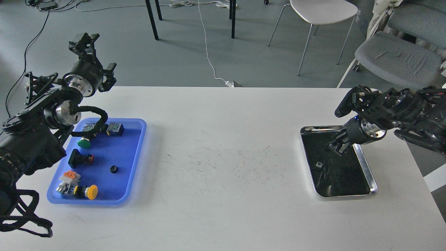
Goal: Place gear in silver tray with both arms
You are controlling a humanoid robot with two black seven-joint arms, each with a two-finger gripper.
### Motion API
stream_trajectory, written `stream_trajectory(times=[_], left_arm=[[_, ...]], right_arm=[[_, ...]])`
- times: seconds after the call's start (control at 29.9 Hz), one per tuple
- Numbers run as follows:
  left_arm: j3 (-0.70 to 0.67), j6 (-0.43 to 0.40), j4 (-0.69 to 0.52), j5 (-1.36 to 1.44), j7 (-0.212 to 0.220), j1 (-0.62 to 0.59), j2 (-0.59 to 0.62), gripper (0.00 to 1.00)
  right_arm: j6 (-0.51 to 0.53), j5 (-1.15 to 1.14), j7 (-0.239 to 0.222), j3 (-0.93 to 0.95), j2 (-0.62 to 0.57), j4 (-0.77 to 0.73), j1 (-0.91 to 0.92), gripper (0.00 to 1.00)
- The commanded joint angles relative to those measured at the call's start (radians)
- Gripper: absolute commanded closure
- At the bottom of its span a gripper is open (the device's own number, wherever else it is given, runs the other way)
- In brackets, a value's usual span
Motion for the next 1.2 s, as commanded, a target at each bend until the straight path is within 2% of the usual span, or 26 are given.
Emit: stream_trajectory(times=[0.0, 0.2, 0.3, 0.4, 0.53, 0.77, 1.0, 1.17], left_arm=[[0.0, 0.0, 0.002, 0.0, 0.0, 0.0, -0.002, 0.01], [-0.001, 0.002, 0.002, -0.009, 0.003, -0.001, 0.001, 0.01], [-0.001, -0.004, 0.002, -0.024, 0.011, -0.001, 0.007, 0.01], [0.011, -0.059, -0.005, -0.023, 0.015, 0.006, 0.048, 0.01], [0.017, -0.145, -0.008, -0.02, 0.018, 0.037, 0.093, 0.01], [0.031, -0.24, -0.017, -0.006, 0.018, 0.077, 0.153, 0.01], [0.1, -0.284, -0.026, -0.002, 0.006, 0.098, 0.219, 0.01], [0.12, -0.284, -0.031, 0.005, -0.003, 0.106, 0.272, 0.01]], right_arm=[[0.001, 0.001, 0.0, 0.006, -0.002, 0.0, 0.001, 0.54], [0.005, 0.01, 0.0, 0.107, -0.015, -0.004, -0.001, 0.41], [0.005, 0.03, 0.0, 0.162, -0.018, -0.006, -0.008, 0.3], [0.007, 0.1, 0.0, 0.221, -0.042, -0.014, -0.008, 0.19], [0.008, 0.252, 0.0, 0.293, -0.084, -0.018, -0.008, 0.16], [-0.001, 0.45, 0.0, 0.437, -0.163, -0.018, -0.011, 0.16], [-0.01, 0.732, 0.0, 0.618, -0.242, -0.02, -0.063, 0.16], [-0.015, 0.958, 0.0, 0.65, -0.291, -0.021, -0.097, 0.16]])
